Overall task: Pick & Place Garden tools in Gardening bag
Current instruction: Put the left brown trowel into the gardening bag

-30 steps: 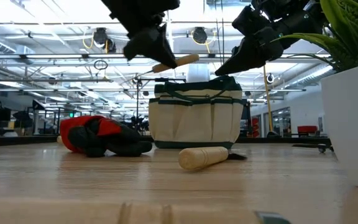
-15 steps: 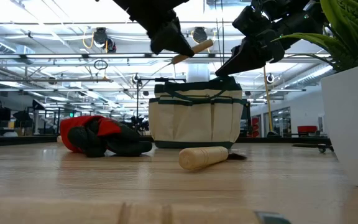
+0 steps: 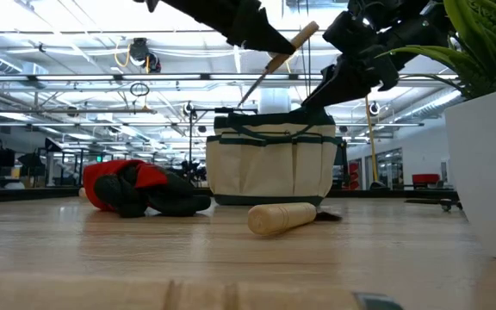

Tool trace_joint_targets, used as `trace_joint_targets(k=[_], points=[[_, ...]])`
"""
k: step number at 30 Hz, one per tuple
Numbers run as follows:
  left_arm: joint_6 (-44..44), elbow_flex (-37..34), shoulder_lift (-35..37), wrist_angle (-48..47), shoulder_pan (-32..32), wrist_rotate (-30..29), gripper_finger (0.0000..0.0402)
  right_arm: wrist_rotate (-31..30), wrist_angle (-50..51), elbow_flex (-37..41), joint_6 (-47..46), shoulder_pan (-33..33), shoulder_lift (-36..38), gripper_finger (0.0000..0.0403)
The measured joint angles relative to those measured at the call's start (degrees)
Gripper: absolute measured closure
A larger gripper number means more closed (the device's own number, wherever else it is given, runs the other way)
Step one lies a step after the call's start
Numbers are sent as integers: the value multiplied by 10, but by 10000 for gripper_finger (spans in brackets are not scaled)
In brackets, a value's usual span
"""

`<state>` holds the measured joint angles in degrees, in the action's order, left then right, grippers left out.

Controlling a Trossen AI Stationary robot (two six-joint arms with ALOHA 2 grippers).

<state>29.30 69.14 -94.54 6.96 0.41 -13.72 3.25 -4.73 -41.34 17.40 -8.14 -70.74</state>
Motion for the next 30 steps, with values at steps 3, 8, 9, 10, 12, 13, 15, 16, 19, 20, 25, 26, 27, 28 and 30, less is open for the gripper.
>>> trace_joint_targets(k=[3,8,9,10,12,13,15,16,19,20,25,26,27,28,30], points=[[-13,0,0,-15,14,61,341,0,13,0,11,0,0,298],[-51,0,-1,-24,50,156,341,0,22,0,47,0,0,298],[-66,0,-1,-25,59,182,341,0,22,0,51,0,0,298],[-82,0,-1,-28,69,211,341,0,22,0,55,0,0,299],[-113,0,-4,-32,85,250,341,0,22,0,62,0,0,305],[-125,0,-6,-34,92,260,341,0,22,0,63,0,0,309],[-140,0,-8,-50,104,275,341,0,22,0,65,0,0,319],[-141,0,-8,-52,108,287,341,0,23,0,68,0,0,325],[-130,0,-11,-56,118,329,341,-1,24,0,87,0,0,348],[-127,0,-13,-58,121,334,341,-1,24,0,93,0,0,356],[-125,1,-24,-62,134,339,341,-1,15,0,117,0,0,397],[-125,0,-31,-68,136,339,341,-1,11,0,123,0,0,399],[-125,1,-40,-65,138,342,341,-2,9,0,125,0,0,398],[-125,1,-45,-68,139,350,341,-2,6,0,128,0,0,397],[-127,0,-55,-78,143,367,341,3,-4,0,136,0,0,396]])
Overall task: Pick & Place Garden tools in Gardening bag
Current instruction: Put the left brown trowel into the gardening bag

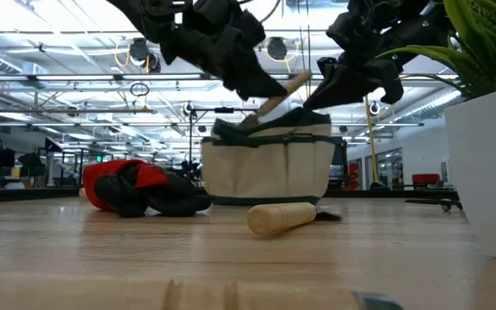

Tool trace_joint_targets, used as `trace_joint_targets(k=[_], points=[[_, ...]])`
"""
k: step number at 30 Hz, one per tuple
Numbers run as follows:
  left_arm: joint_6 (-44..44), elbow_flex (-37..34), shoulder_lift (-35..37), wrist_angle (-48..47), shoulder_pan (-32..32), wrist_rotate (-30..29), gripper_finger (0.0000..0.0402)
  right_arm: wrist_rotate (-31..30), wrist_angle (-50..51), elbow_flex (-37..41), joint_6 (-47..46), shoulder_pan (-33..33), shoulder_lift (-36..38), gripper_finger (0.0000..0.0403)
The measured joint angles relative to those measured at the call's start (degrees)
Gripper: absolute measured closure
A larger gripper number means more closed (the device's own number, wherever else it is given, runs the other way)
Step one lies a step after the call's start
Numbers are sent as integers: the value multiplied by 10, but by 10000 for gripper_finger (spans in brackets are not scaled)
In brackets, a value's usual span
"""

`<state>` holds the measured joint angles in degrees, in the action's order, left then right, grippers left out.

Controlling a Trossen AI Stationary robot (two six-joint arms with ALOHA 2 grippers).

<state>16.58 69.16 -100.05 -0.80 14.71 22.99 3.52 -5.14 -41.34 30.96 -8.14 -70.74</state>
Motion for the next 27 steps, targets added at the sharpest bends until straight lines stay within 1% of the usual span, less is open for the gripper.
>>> trace_joint_targets(k=[2,6,10,13,16,19,22,27], points=[[3,0,-12,9,0,5,341,16,-5,0,10,0,0,401],[13,5,-27,-3,5,5,341,57,-8,0,14,0,0,402],[21,16,-28,-11,9,5,341,56,-8,4,-2,0,0,401],[31,31,-24,-25,10,7,341,56,-50,19,-11,0,0,397],[43,68,-22,-83,12,10,341,57,-127,46,-15,3,0,386],[61,92,-21,-140,13,0,341,57,-212,77,-3,7,0,361],[62,93,-22,-147,15,-5,341,58,-280,100,-3,15,0,323],[58,94,-27,-163,23,-5,341,58,-294,109,-21,21,-3,253]])
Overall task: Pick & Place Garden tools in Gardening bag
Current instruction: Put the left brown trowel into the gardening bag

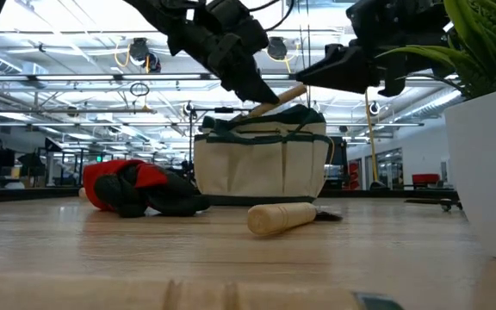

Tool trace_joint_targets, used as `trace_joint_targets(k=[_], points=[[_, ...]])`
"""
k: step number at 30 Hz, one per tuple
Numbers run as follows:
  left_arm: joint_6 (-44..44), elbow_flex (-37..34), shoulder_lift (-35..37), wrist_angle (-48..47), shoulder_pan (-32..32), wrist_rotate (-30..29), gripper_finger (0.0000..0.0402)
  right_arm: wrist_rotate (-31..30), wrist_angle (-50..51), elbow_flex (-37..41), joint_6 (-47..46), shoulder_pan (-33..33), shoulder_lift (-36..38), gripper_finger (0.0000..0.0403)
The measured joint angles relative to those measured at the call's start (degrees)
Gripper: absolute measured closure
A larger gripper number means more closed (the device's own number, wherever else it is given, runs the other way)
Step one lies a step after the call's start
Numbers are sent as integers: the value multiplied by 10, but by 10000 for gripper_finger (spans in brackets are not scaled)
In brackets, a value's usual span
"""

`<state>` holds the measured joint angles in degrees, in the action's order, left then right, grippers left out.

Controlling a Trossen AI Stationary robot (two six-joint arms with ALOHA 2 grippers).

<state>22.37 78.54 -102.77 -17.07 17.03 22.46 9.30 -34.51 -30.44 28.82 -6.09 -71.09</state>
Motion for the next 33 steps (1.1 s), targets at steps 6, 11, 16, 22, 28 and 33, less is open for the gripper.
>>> trace_joint_targets(k=[6,11,16,22,28,33], points=[[-2,0,-16,1,-1,0,341,-3,-41,-4,-30,0,-57,206],[-3,0,-17,-11,1,-28,341,-94,-18,-48,-31,6,-114,206],[-3,0,-17,-39,2,-42,341,-131,102,-94,-27,6,-142,223],[-4,0,-17,-76,3,-42,341,-196,121,-96,-2,6,-144,264],[-4,0,-17,-95,3,-17,341,-195,110,-96,25,9,-144,345],[-5,1,-17,-114,3,3,341,-196,101,-96,48,17,-144,393]])
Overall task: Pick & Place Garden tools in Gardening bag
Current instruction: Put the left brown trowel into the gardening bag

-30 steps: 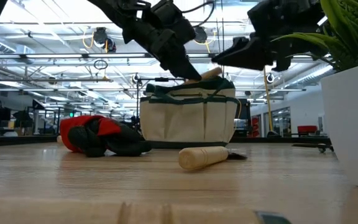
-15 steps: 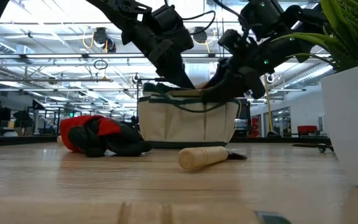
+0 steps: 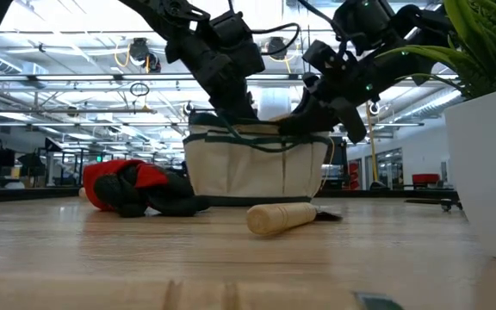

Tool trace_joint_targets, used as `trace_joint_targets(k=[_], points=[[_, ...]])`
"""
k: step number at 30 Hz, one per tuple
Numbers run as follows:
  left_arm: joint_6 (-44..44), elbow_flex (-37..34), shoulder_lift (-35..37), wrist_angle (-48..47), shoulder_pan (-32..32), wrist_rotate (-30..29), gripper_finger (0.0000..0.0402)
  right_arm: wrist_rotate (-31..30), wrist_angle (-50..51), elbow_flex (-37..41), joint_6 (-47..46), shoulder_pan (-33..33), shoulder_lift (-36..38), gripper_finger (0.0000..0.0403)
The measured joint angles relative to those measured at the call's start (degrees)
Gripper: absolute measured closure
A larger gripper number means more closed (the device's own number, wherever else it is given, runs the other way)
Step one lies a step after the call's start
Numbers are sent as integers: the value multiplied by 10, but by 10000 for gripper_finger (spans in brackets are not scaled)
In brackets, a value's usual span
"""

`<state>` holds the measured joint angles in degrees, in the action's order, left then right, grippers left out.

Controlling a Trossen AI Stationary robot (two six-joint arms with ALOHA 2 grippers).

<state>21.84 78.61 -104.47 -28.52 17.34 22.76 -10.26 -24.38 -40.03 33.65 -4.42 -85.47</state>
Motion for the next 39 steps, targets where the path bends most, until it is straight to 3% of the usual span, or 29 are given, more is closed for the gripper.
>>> trace_joint_targets(k=[17,23,30,35,39], points=[[-72,0,0,-35,-7,66,337,6,-10,0,16,24,9,399],[-64,0,0,-49,-18,16,321,52,-8,0,16,30,9,400],[-30,0,0,-47,-44,1,318,49,-10,0,15,35,10,400],[-3,-1,0,-42,-70,-78,313,49,-12,0,15,35,10,400],[17,-1,0,-39,-79,-118,285,55,-12,0,16,34,10,400]])
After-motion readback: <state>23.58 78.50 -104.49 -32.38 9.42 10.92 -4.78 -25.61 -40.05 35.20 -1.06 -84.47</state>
